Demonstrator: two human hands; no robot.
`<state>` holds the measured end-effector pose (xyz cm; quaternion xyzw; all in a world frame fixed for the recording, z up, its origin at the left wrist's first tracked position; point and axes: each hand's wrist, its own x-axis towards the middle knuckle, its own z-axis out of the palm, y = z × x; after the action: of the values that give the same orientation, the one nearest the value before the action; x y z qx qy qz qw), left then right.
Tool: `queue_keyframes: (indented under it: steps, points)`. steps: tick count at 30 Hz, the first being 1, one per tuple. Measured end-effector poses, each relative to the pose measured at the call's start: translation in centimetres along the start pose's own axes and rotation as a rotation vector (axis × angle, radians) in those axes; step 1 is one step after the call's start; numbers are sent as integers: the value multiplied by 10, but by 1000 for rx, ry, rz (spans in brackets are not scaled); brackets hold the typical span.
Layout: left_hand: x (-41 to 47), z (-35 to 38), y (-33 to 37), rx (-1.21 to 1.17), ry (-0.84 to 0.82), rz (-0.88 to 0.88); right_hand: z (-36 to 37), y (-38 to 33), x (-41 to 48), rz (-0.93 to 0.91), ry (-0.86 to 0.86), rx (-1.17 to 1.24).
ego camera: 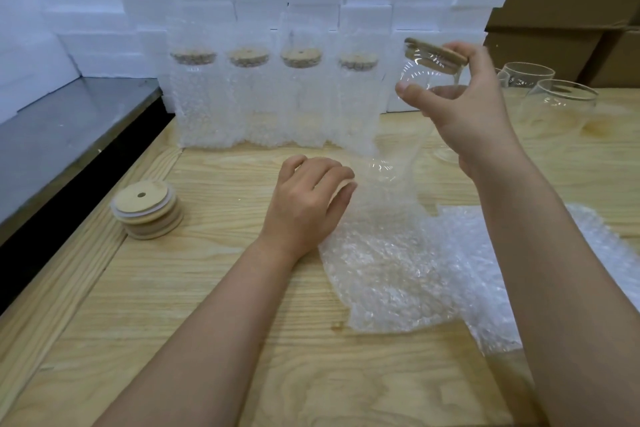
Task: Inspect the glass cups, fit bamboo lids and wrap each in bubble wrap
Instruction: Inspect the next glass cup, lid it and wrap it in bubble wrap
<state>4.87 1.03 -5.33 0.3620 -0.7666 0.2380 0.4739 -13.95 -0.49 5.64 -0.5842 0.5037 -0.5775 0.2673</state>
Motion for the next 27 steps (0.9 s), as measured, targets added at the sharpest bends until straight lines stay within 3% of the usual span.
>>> queue_keyframes:
  steps: [8, 19, 23, 27]
  points:
    - [8, 0, 9, -155, 5, -211, 8, -6, -6, -36, -33, -63]
    - [33, -5, 12, -457, 297, -473, 40, 3, -16, 12, -153, 25]
    - [33, -14, 5, -775, 110, -610, 42, 6, -18, -26, -133, 15]
    - [24, -22, -17, -858, -298, -755, 35, 4, -14, -40, -54, 28]
